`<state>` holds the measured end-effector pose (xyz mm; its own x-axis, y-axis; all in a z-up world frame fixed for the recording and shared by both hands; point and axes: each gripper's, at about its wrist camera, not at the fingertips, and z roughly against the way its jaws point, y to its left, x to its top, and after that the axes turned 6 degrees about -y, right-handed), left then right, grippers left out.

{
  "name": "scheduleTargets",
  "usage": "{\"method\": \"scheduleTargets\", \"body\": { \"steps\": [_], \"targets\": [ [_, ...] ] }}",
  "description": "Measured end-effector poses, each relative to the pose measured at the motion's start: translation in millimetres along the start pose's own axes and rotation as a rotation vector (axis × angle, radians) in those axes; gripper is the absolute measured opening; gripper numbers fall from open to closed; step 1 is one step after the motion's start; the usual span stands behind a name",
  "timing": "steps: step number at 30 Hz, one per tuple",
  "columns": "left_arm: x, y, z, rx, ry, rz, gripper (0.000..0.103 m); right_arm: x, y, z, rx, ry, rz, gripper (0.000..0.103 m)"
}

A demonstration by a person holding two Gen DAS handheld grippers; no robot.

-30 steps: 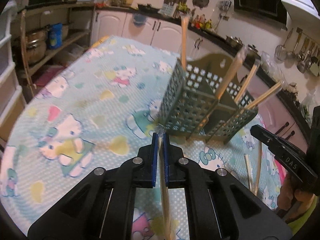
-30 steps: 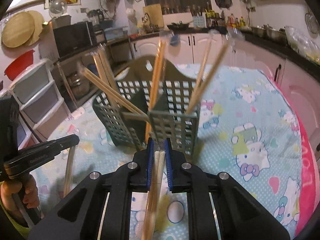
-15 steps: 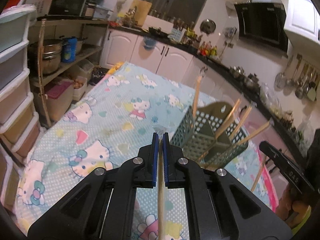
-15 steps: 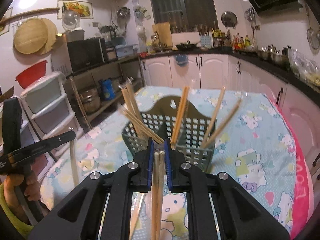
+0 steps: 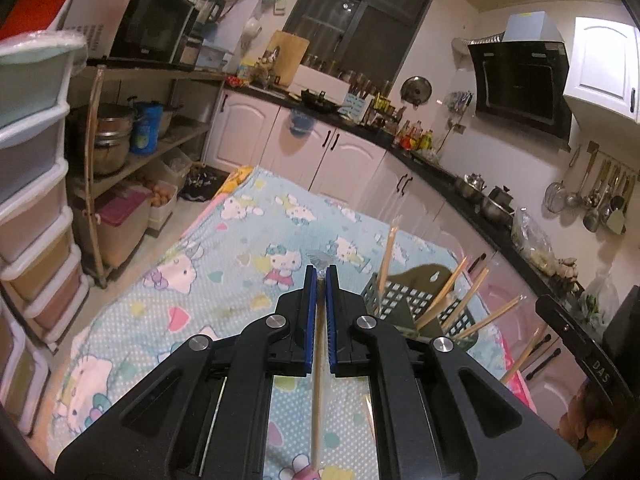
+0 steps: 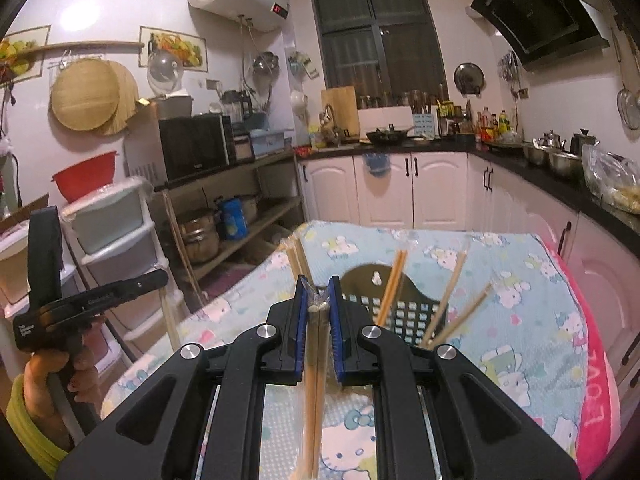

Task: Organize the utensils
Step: 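Lift the held chopsticks in both tools up over the caddy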

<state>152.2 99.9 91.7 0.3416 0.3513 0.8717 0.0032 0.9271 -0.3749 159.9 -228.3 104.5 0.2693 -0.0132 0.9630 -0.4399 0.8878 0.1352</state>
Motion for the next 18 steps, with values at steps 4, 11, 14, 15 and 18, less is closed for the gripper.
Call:
{"method": "scheduleTargets", "body": {
  "steps": [4, 11, 14, 15, 18],
  "targets": [
    [10.5, -5.2, 2.0, -0.006, -0.024, -0.009, 0.001, 8.1, 6.2, 0.9, 0.013, -0.02, 0.001, 0.01],
    [24.0, -17.7, -0.2, -0.022, -0.043, -0.03, 0.001, 19.2, 10.4, -1.8, 0.034, -0.036, -0.001, 0.01],
    [28.0, -25.9, 0.1, -0.028, -0.052, -0.05, 0.001, 25.3, 12.8, -1.1, 0.037, -0.05, 0.006, 0.01],
    [28.8, -27.9, 0.1, -0.031, -0.055, -0.052, 0.001, 25.7, 12.2, -1.0, 0.038, -0.053, 0.006, 0.01],
    [34.7, -35.2, 0.7, -0.044, -0.073, -0.062, 0.001, 32.4, 12.1, 0.5, 0.036, -0.073, 0.013, 0.01]
  ]
}}
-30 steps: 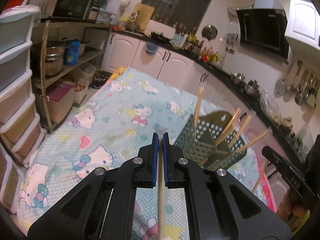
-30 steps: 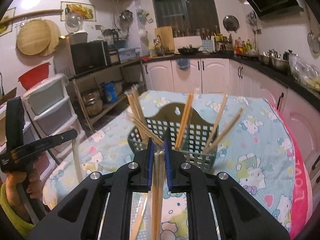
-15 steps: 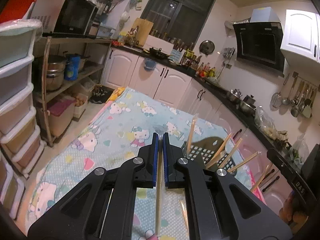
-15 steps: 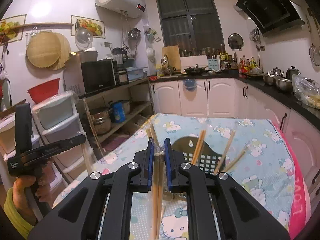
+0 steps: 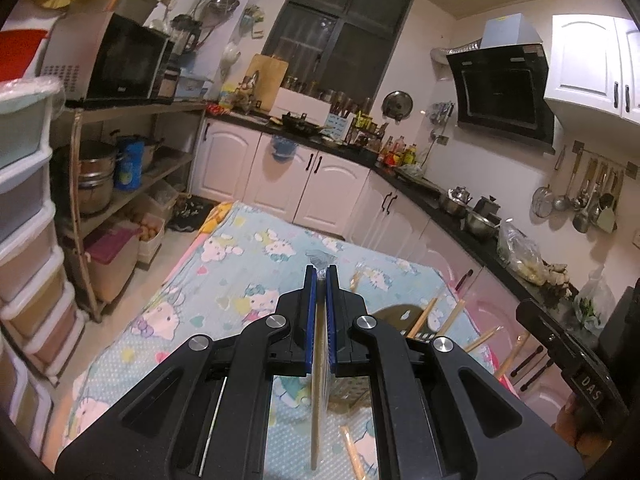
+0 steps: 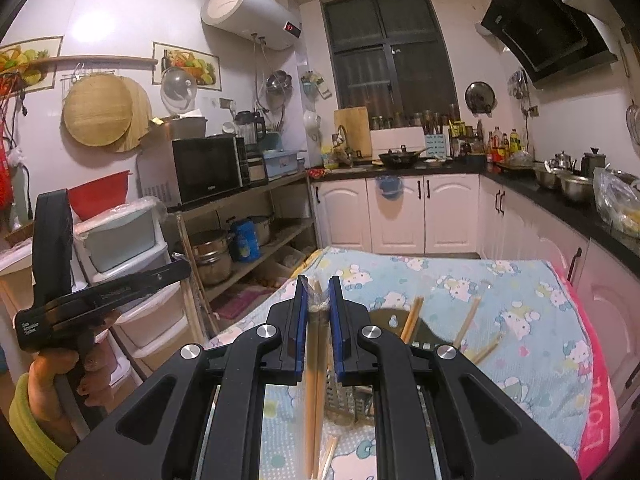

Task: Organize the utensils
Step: 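Lift the held chopsticks in both tools up over the caddy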

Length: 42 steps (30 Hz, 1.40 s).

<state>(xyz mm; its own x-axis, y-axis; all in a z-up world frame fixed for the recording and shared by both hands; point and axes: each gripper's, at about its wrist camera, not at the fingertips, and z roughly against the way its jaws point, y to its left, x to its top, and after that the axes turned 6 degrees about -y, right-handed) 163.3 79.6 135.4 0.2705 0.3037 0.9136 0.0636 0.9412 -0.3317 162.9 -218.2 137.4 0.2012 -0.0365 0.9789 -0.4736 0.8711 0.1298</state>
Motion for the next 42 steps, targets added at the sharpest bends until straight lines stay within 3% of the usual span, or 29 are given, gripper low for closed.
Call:
{"method": "scheduleTargets", "body": {
  "steps": [17, 24, 42],
  "targets": [
    [33.7, -48.4, -17.5, -0.078, -0.104, -0.017, 0.001, 40.8, -22.2, 4.0, -0.043, -0.099, -0.004, 0.01],
    [41.3, -70.2, -22.2, -0.063, -0.162, -0.074, 0.001, 52.1, -42.5, 4.1, -0.08, -0.136, -0.02, 0.01],
    [38.0, -89.5, -56.7, -0.033, -0.218, -0.135, 0.001, 65.6, -75.5, -10.1, -0.19, -0.202, 0.004, 0.01]
  ]
}}
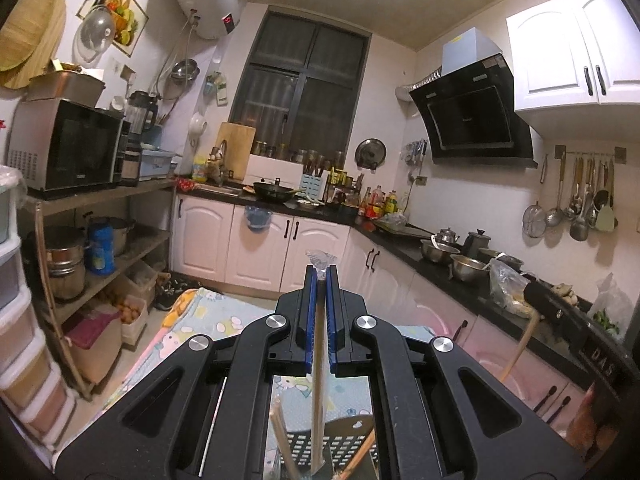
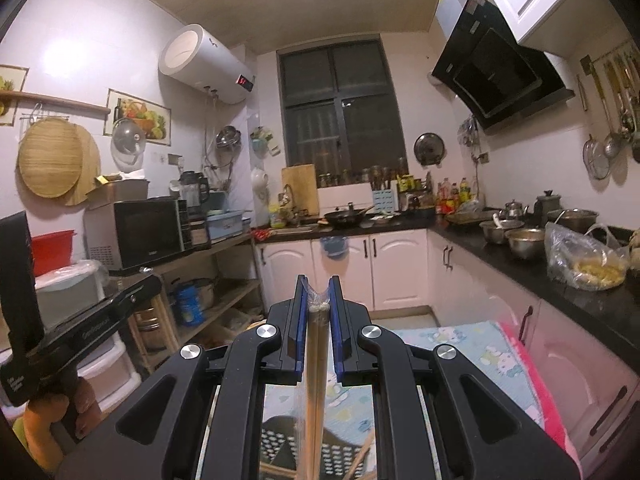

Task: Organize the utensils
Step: 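Lift the held chopsticks in both tools up over the caddy, then lower the chopsticks into the caddy compartments with both tools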

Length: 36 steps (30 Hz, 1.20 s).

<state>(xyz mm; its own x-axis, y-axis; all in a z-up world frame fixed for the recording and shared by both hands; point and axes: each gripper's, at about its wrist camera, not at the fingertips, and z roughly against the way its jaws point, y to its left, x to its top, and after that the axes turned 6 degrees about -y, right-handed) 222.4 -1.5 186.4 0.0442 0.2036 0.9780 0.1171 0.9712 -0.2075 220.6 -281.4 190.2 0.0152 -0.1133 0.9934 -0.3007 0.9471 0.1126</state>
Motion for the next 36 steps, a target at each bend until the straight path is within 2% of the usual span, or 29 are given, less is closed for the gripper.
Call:
{"method": "scheduleTargets", "body": {
  "steps": [11, 17, 36],
  "targets": [
    [-19.9, 0.6, -14.1, 0.008, 0.005, 0.004, 0.001, -16.7, -8.6, -20.9, -0.03, 0.007, 0.007, 0.01],
    [-29.3, 3.6, -17.8, 0.013, -0.001, 0.003, 0.001, -36.6, -14.8, -33.7, -0.028, 0.026, -0.002, 0.01],
    [-82.3, 17.5, -32.2, -0.008, 0.064, -0.006, 0.001, -97.6, -23.4, -55.8, -0.018, 0.07, -0.025, 0.01]
  ]
}}
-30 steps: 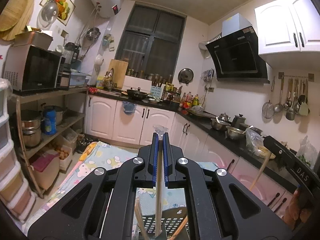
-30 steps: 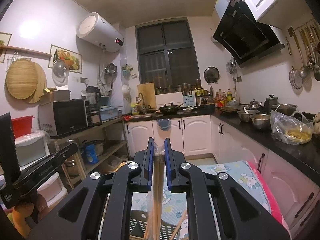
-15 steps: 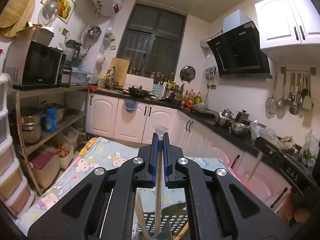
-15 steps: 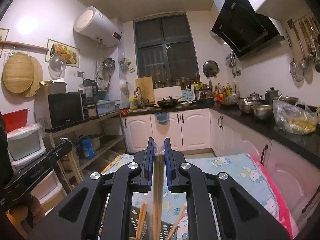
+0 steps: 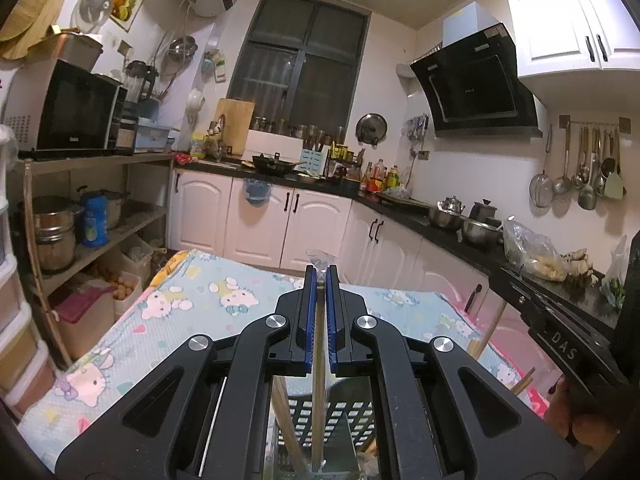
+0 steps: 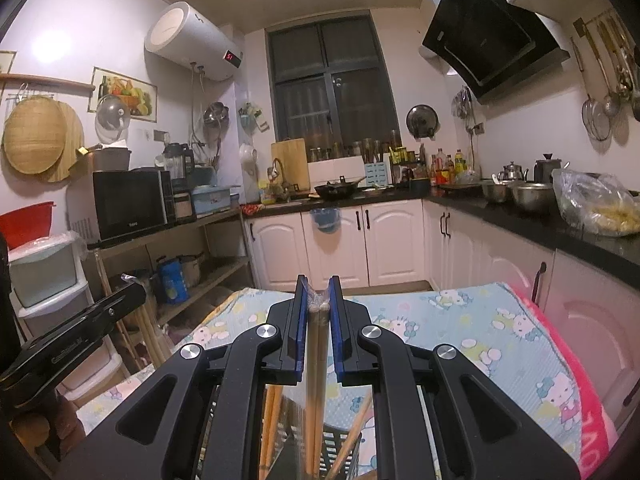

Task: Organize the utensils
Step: 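Lower the chopsticks into the caddy compartments with both tools, then open the left tool while the right tool opens, releasing chopsticks into the caddy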

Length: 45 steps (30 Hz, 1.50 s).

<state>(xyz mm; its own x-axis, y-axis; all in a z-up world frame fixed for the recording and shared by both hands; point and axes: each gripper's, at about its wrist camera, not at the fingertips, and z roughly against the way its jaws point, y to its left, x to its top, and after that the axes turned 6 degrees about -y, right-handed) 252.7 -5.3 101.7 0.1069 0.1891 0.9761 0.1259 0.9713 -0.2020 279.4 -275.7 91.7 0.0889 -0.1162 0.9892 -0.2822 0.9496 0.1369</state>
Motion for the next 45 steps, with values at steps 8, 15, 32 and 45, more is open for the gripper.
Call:
{"method": "scheduleTargets", "body": {
  "steps": [8, 15, 32, 45],
  "targets": [
    [-13.1, 3.8, -1.9, 0.004, 0.038, 0.02, 0.001, -14.8, -4.3, -3.0, 0.006, 0.035, -0.007, 0.011],
    [-16.6, 9.1, 1.1, 0.014, 0.079, 0.038, 0.001, -20.1, -8.0, 6.1, 0.009, 0.072, -0.017, 0.011],
    [-18.5, 23.4, 20.7, 0.033, 0.128, 0.103, 0.019, -22.4, -22.8, 28.5, -0.019, 0.113, -0.045, 0.017],
    [-21.3, 24.0, 39.3, 0.02, 0.164, 0.103, 0.045, -18.5, -25.5, 51.2, -0.011, 0.113, -0.039, 0.029]
  ]
}}
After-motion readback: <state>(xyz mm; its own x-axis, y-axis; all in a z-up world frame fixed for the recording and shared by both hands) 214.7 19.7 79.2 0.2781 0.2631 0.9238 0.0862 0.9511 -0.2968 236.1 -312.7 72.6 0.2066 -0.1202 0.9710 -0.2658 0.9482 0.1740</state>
